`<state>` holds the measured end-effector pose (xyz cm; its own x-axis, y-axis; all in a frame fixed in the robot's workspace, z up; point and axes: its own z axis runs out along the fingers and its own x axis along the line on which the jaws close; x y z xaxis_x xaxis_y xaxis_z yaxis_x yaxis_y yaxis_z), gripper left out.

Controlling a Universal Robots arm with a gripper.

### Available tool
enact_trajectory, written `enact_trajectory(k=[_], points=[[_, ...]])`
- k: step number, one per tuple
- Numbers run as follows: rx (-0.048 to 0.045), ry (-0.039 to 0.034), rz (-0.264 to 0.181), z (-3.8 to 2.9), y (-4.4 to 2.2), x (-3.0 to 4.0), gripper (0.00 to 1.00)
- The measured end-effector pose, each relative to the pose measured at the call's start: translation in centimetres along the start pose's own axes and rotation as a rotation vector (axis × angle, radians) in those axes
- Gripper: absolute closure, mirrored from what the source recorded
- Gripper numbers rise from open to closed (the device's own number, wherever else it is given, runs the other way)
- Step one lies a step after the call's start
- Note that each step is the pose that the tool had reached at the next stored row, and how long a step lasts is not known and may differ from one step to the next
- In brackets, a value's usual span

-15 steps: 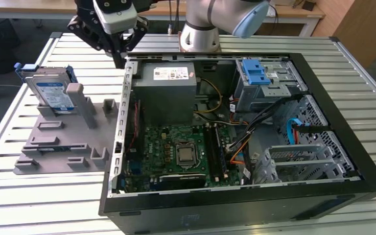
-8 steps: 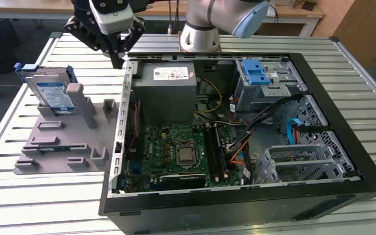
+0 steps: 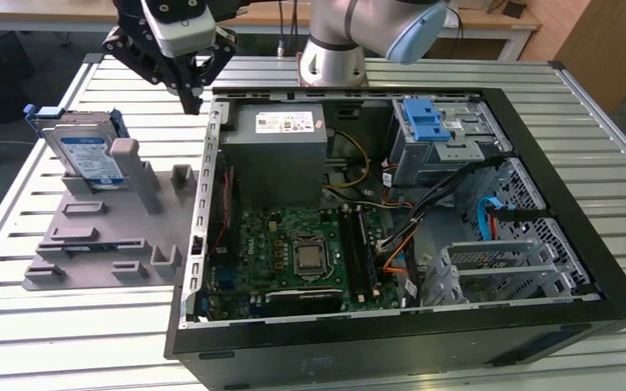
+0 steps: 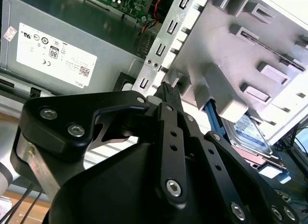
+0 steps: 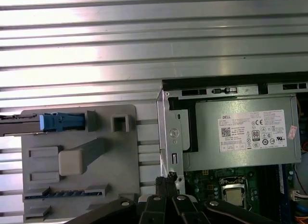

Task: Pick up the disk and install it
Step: 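Reach for the disk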

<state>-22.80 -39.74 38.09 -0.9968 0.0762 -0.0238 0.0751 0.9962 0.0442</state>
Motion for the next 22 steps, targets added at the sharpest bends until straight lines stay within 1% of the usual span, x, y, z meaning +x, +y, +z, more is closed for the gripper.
enact_trajectory(k=[4,7,8,9,10,15,17,22], points=[[-0.0001,-0.0001,0.0,0.05,0.39,0.32,0.89],[0.0,-0.0001,0.0,0.07,0.49,0.54,0.89],[0.0,0.0,0.0,0.08,0.5,0.55,0.89],[-0.0001,-0.0001,0.0,0.15,0.48,0.73,0.89],[-0.0001,-0.0001,0.0,0.23,0.45,1.08,0.89],[0.0,0.0,0.0,0.24,0.44,1.17,0.89],[-0.0001,0.0,0.0,0.32,0.42,1.44,0.89],[-0.0001,-0.0001,0.0,0.32,0.41,1.56,0.89]])
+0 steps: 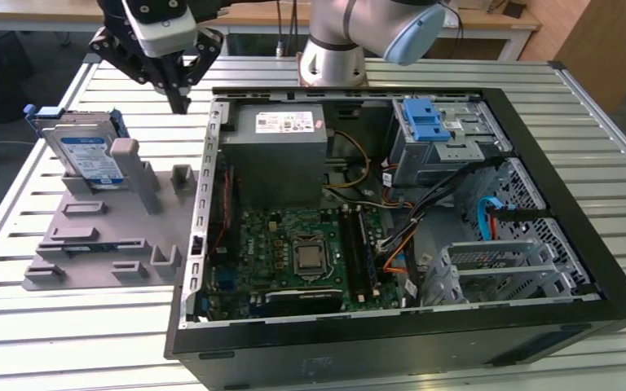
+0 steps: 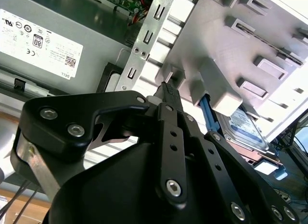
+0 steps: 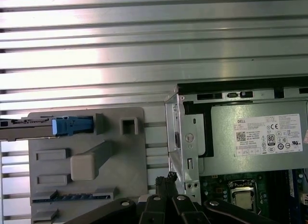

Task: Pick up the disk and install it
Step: 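Reach for the disk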

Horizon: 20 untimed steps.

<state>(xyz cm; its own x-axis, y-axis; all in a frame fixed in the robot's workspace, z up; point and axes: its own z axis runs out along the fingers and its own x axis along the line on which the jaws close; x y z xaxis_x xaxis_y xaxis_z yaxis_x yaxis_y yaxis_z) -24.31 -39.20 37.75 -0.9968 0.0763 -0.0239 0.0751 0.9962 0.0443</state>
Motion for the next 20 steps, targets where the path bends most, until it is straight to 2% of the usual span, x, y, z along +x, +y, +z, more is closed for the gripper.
enact_trajectory(k=[20], points=[[-0.0001,-0.0001,0.0,0.06,0.11,0.59,0.89]])
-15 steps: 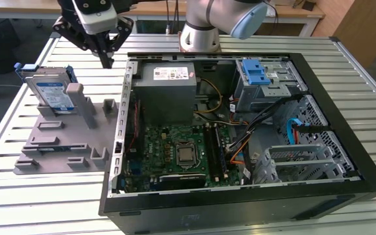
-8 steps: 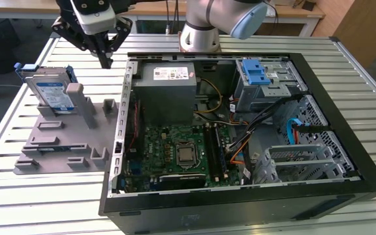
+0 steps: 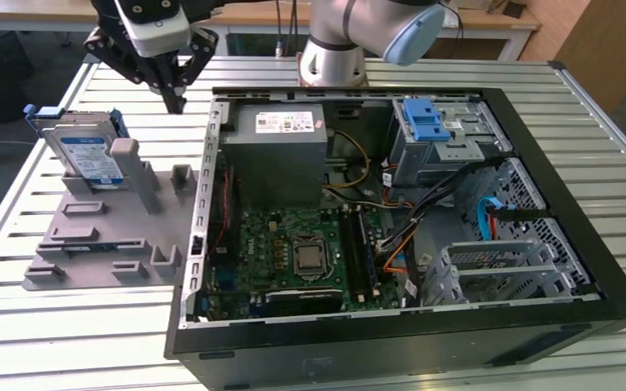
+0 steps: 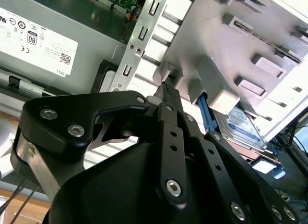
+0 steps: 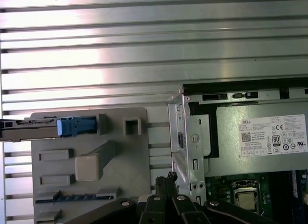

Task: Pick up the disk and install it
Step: 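Reach for the disk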

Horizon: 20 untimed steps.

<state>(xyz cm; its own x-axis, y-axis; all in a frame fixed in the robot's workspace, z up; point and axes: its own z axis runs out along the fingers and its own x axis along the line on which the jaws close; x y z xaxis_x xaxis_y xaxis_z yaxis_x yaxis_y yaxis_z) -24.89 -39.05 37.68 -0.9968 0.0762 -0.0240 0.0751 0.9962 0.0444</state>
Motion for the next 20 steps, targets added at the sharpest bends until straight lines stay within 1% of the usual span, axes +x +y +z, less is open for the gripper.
enact_trajectory(k=[4,6,8,16,20], points=[[0.0001,0.0001,0.0,0.01,0.23,0.39,0.89],[0.0001,0.0004,0.0,0.02,0.26,0.67,0.89],[0.0,0.0007,0.0,0.04,0.27,0.82,0.89],[0.0001,0.001,0.0,0.05,0.26,0.88,0.89],[0.0002,0.0011,0.0,0.07,0.25,1.07,0.89]])
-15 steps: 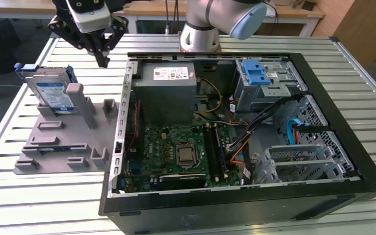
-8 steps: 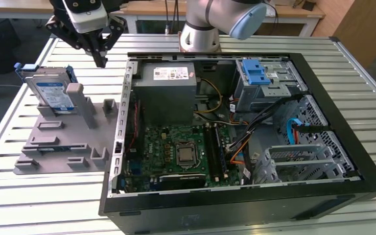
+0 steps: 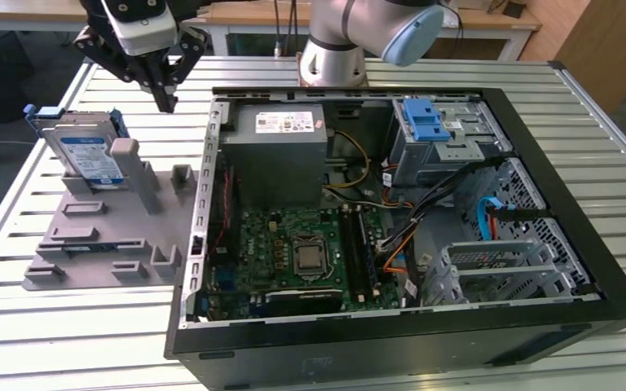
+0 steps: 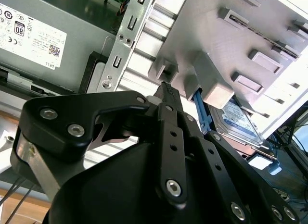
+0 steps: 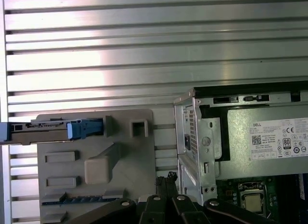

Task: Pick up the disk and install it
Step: 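Reach for the disk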

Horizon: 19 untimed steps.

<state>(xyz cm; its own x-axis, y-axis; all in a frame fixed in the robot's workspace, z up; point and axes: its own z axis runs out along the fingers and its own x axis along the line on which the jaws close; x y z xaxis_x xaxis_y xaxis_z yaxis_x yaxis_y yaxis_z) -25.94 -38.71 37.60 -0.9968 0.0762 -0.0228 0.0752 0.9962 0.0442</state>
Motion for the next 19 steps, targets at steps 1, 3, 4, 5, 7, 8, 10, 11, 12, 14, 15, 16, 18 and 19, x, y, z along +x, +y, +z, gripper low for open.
enact_trajectory(k=[1,3,4,5,7,8,10,11,12,14,15,16,18,19], points=[[0.0,0.0,0.0,0.0,0.0,0.02,0.89],[0.0,0.0,0.0,0.0,0.0,0.06,0.89],[0.0,0.0,0.0,0.0,0.0,0.08,0.89],[0.0,0.0,0.0,0.0,-0.01,0.1,0.89],[0.0,0.0,0.0,0.01,-0.01,0.14,0.89],[0.0,0.0,0.0,0.01,-0.01,0.16,0.89],[0.0,0.0,0.0,0.02,-0.01,0.2,0.89],[0.0,0.0,0.0,0.02,-0.01,0.22,0.89],[0.0,0.0,0.0,0.03,-0.02,0.25,0.89],[0.0,0.0,0.0,0.04,-0.03,0.45,0.89],[0.0,0.0,0.0,0.04,-0.03,0.47,0.89],[0.0,0.0,0.0,0.04,-0.03,0.49,0.89],[0.0,0.0,0.0,0.04,-0.04,0.53,0.89],[0.0,0.0,0.0,0.05,-0.04,0.55,0.89]])
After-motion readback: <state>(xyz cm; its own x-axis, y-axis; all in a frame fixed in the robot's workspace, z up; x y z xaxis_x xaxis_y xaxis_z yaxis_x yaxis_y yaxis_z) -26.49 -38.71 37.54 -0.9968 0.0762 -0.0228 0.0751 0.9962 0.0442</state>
